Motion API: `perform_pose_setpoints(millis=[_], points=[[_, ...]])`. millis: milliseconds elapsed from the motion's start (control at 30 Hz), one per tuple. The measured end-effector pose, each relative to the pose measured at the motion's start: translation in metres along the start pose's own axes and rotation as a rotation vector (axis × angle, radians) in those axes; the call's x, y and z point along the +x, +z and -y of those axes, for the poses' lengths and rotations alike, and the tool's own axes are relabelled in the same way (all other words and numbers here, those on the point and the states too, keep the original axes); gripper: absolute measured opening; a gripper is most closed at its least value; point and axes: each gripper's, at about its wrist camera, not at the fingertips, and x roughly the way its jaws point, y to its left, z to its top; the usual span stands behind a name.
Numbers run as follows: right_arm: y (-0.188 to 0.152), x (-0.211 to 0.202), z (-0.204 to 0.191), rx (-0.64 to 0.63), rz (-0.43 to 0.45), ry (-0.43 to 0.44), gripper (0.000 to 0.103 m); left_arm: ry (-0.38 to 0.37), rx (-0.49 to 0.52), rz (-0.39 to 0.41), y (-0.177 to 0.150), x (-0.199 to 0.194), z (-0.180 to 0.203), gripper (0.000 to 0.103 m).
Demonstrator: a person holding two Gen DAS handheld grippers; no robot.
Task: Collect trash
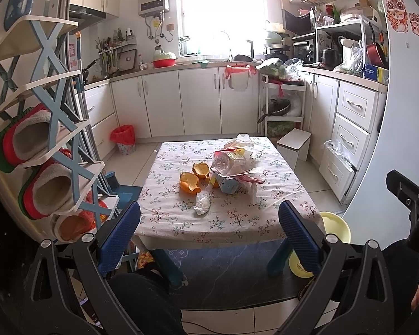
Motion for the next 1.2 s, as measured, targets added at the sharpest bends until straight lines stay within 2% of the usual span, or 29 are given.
perform_pose_setpoints(millis=[467,733,800,967,1133,1200], points=[[0.001,-0.003,-0.005,-0.003,0.007,-0.002,0.096,-0.005,-0.010,0.012,0.002,-0.008,-0.002,0.095],[0.000,-0.006,-0.014,-0.028,0.026,0.019,0.096,0.014,-0.020,0.018,0.004,-0.005,-0.021,0.095],[-0.001,0.005,-0.013,-0.037,0.009,0.045,0.096,0.027,-0.040,-0.016,0.003,0.009,-0.036,0.095],[-0.013,0.065,-0.004,-0.032,-0.065,0.136,0.096,0.078,-0.105,-0.115,-0.008,0.063,-0.070,0.095],[-0.024,0.140,-0.008,-0.008,-0.161,0.258,0.096,0.096,-0.091,-0.184,-0.015,0.121,-0.081,0.095],[-0.026,0.163,-0.009,0.017,-0.203,0.312,0.096,0.080,-0.105,-0.223,-0.015,0.151,-0.084,0.095]])
